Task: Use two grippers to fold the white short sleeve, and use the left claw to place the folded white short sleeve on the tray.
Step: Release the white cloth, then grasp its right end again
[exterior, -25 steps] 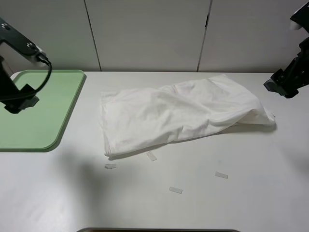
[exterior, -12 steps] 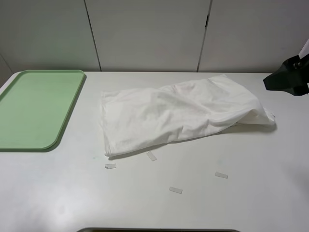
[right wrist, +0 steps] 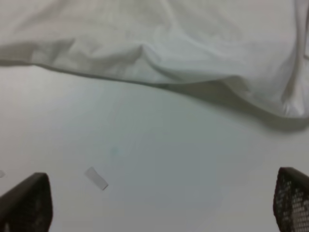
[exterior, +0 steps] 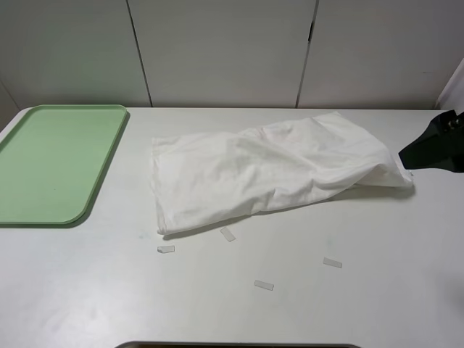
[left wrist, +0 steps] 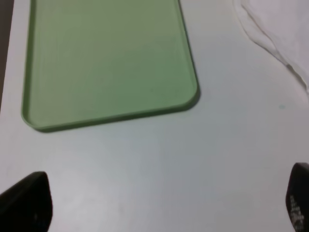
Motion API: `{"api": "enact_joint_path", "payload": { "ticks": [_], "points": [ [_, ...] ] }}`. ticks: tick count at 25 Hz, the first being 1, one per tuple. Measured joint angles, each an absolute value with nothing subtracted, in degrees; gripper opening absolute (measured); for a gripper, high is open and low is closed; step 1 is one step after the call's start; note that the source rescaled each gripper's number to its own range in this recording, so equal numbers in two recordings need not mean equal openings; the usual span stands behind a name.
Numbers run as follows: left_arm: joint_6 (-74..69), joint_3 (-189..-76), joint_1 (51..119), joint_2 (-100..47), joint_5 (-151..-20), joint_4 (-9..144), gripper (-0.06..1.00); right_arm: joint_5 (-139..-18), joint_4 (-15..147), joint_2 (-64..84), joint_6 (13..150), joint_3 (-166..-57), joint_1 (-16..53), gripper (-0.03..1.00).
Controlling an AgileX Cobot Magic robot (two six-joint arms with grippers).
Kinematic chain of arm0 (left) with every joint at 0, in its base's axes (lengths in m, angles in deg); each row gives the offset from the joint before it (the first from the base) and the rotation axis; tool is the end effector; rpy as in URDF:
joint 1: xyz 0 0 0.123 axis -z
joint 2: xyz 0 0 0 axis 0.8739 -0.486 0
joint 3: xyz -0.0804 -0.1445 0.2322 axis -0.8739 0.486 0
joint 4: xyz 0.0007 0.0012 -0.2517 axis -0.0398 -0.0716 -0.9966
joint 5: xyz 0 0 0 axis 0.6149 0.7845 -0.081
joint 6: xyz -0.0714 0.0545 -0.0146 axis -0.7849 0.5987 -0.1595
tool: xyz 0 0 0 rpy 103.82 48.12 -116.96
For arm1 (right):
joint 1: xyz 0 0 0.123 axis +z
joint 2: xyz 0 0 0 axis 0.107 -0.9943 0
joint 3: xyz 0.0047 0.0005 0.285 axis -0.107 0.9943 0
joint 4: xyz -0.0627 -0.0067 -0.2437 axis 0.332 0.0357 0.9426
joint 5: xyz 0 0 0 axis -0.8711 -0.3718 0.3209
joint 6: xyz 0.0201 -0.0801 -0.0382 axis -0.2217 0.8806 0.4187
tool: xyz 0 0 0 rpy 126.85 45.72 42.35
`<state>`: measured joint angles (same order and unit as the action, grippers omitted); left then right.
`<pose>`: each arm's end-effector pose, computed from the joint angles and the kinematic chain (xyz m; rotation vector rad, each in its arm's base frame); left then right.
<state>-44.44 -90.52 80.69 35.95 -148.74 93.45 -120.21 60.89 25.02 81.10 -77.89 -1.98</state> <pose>0.0103 0.0155 0.3134 0.1995 2.1577 -0.0122 0.1828 0.0293 0.3013 -0.4704 2.5011 0.1580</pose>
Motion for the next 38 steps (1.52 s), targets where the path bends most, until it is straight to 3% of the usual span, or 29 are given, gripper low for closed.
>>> {"api": "enact_joint_path", "payload": {
  "ticks": [8,38],
  "points": [
    [-44.4,-85.9,80.7,46.8,-148.8,93.4,0.94,-120.6,60.9,25.0,80.1,-77.9,-2.0,1.0],
    [-47.1,-82.0,80.7,47.1,-145.8,89.5,0.92,-119.4,60.9,25.0,79.9,-77.9,-2.0,1.0]
  ]
}}
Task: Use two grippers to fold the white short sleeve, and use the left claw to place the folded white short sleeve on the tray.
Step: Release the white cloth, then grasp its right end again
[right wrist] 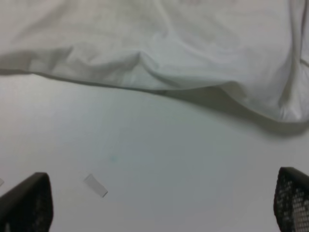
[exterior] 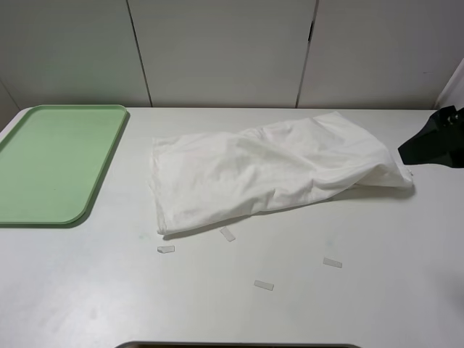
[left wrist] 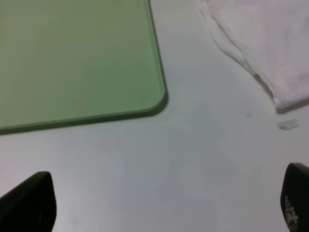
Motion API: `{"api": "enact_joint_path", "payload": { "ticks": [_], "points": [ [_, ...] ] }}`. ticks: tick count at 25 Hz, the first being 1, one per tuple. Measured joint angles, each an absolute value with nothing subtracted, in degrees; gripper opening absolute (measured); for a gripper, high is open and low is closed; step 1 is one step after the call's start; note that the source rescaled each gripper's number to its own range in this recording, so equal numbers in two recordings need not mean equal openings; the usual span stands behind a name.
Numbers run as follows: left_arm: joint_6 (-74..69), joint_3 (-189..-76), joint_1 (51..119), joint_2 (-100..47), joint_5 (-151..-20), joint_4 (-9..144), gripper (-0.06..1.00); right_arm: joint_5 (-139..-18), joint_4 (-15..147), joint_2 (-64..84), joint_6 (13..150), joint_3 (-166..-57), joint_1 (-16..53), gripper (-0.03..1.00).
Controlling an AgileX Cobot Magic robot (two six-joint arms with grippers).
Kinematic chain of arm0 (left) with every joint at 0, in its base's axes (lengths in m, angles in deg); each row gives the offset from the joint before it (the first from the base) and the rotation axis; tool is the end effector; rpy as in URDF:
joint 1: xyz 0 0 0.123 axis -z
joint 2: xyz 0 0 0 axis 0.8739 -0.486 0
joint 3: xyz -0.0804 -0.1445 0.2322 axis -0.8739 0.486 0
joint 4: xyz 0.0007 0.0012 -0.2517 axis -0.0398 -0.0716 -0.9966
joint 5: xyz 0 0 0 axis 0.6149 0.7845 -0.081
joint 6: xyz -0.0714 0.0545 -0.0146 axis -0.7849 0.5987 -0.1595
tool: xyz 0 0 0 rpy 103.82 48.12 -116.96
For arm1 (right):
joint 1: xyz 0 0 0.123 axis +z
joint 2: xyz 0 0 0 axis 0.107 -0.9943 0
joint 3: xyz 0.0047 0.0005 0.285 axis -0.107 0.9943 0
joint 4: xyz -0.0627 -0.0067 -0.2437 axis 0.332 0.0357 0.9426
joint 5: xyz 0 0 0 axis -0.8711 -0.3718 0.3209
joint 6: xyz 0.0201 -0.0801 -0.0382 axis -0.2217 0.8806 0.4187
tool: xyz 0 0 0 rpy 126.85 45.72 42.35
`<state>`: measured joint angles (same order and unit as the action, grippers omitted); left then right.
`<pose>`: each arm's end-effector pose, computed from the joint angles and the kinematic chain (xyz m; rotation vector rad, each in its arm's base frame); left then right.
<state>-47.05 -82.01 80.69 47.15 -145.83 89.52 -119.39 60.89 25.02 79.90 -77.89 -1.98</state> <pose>-0.0053 0.0148 0.2751 0.1509 2.0799 -0.1452 0.1839 0.0292 0.3020 -0.4397 2.4936 0.1621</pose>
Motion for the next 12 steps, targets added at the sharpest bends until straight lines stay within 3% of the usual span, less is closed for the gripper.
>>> {"api": "enact_joint_path", "payload": {
  "ticks": [12],
  "points": [
    [-41.5,-80.7,80.7,47.1,-142.8,85.8,0.9,-117.0,60.5,25.0,79.7,-77.9,-2.0,1.0]
  ]
}}
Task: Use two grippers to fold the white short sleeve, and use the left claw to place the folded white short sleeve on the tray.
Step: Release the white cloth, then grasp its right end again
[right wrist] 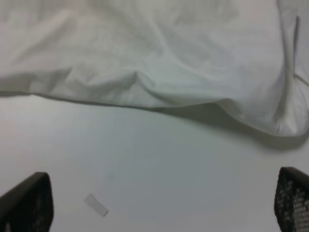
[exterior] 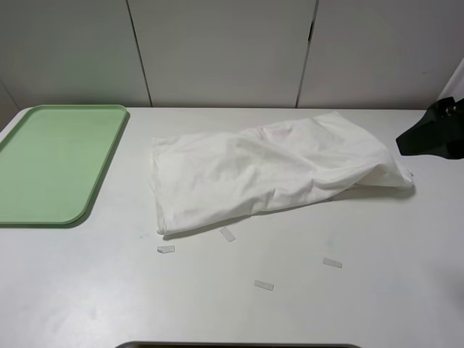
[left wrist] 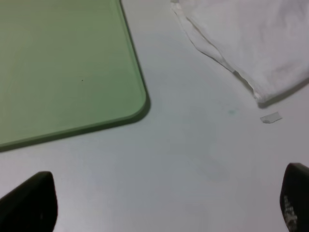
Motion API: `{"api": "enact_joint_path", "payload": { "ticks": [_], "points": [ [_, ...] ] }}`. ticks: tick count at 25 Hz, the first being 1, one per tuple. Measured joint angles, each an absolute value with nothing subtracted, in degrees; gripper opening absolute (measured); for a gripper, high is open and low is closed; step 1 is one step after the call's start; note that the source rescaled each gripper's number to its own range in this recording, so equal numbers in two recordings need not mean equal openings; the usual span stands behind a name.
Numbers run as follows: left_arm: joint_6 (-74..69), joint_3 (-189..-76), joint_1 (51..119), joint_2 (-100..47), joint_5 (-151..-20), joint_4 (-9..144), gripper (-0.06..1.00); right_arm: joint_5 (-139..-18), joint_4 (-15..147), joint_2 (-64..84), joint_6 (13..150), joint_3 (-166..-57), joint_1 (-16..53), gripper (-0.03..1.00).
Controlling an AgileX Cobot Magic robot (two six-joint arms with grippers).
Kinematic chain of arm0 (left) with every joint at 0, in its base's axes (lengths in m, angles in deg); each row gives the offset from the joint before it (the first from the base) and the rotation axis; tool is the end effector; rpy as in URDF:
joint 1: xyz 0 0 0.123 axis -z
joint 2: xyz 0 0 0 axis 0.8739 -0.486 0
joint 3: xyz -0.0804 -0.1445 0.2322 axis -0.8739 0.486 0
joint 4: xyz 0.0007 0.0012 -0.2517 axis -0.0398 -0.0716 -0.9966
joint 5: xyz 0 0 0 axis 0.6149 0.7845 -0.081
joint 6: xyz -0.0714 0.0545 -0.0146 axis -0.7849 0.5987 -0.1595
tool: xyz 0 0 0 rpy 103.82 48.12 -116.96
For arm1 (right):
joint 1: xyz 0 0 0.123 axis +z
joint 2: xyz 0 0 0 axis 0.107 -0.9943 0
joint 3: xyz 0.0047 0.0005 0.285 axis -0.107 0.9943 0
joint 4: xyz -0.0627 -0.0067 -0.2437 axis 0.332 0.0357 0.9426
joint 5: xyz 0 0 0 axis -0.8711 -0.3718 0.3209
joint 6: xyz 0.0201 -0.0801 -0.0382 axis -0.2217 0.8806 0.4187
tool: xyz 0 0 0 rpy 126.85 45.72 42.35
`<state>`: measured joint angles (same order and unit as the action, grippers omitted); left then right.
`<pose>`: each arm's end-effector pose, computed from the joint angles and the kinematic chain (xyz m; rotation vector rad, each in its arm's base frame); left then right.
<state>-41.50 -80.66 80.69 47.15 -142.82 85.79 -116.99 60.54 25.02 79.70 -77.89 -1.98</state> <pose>-0.0022 0.0078 0.2723 0.2585 2.0477 -0.1690 0.1870 0.0293 0.3042 -0.4185 2.4553 0.1590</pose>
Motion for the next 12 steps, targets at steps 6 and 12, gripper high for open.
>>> {"api": "enact_joint_path", "payload": {
  "ticks": [6,12],
  "points": [
    [-41.5,-80.7,79.4,47.1,-142.8,85.8,0.9,-114.6,58.9,25.0,77.9,-77.9,-2.0,1.0],
    [-41.4,-80.6,68.3,47.1,-142.8,85.8,0.9,-112.7,58.5,24.9,76.7,-77.9,-2.0,1.0]
  ]
}}
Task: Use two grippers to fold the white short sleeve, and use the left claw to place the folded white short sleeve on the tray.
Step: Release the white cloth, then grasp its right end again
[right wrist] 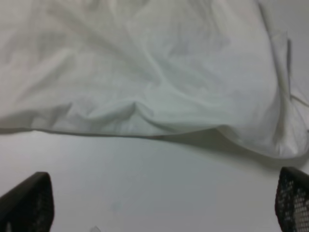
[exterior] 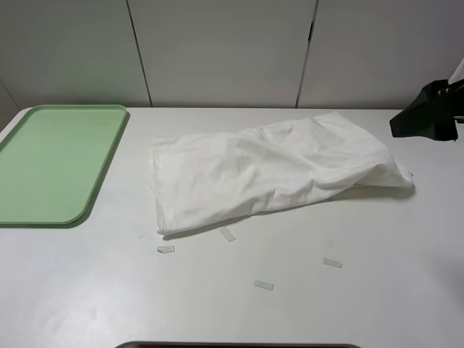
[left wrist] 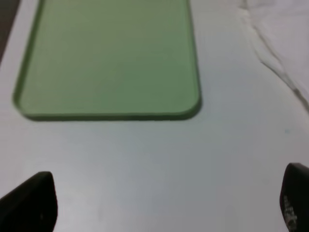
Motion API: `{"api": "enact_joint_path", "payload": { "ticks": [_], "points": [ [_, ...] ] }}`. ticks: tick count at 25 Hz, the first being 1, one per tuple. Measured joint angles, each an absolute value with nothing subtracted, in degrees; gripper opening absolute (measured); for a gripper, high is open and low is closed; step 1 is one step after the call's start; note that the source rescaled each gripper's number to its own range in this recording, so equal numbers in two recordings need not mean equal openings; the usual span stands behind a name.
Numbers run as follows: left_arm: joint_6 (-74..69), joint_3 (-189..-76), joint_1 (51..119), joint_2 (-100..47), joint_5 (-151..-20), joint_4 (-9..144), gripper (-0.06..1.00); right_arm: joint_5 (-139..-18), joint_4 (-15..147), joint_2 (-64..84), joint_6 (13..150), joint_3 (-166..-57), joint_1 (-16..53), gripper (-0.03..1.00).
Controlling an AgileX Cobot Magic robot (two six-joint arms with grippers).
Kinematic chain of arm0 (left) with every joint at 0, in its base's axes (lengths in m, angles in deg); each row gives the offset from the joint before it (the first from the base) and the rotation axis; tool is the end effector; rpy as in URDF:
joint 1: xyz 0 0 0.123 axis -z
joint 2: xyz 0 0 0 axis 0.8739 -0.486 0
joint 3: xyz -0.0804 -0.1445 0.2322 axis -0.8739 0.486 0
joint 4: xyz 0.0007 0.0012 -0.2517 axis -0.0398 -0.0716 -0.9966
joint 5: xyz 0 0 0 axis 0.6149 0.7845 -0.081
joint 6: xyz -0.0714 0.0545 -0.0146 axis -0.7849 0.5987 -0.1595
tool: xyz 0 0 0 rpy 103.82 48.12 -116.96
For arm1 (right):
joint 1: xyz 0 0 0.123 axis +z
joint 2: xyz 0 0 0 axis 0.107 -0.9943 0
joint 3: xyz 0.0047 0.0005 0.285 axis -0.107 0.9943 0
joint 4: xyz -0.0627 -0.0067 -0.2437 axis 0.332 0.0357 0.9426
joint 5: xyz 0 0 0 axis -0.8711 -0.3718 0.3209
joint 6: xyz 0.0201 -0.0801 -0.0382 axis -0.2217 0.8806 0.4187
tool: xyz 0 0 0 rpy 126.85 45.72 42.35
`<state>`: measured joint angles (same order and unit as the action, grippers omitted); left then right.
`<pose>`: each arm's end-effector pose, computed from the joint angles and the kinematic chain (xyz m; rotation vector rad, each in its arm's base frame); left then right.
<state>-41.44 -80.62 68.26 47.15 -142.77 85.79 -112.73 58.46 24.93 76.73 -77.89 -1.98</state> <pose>-0.0037 0.0071 0.2721 0.0364 2.0594 -0.0343 0.1926 0.0308 0.3084 -0.3115 2.3966 0.2036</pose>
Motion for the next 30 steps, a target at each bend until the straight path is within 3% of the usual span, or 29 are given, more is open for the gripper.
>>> {"api": "enact_joint_path", "payload": {
  "ticks": [4,8,13,19,30],
  "points": [
    [-41.4,-80.6,63.2,47.1,-142.8,85.8,0.9,-111.7,58.5,23.9,76.7,-77.9,-2.0,1.0],
    [-41.4,-80.6,62.3,47.1,-142.7,85.8,0.9,-110.8,62.6,11.6,74.5,-83.4,-2.0,1.0],
    [-41.4,-80.6,62.3,47.1,-142.7,85.8,0.9,-111.2,68.2,-3.1,71.8,-95.9,-3.5,1.0],
    [-41.4,-80.6,62.3,47.1,-142.7,85.8,0.9,-114.2,71.4,-20.5,71.3,-111.2,-9.9,1.0],
    [-41.3,-80.6,62.3,47.1,-142.7,85.8,0.9,-115.6,77.4,-34.3,72.8,-119.0,-11.7,1.0]
  ]
}}
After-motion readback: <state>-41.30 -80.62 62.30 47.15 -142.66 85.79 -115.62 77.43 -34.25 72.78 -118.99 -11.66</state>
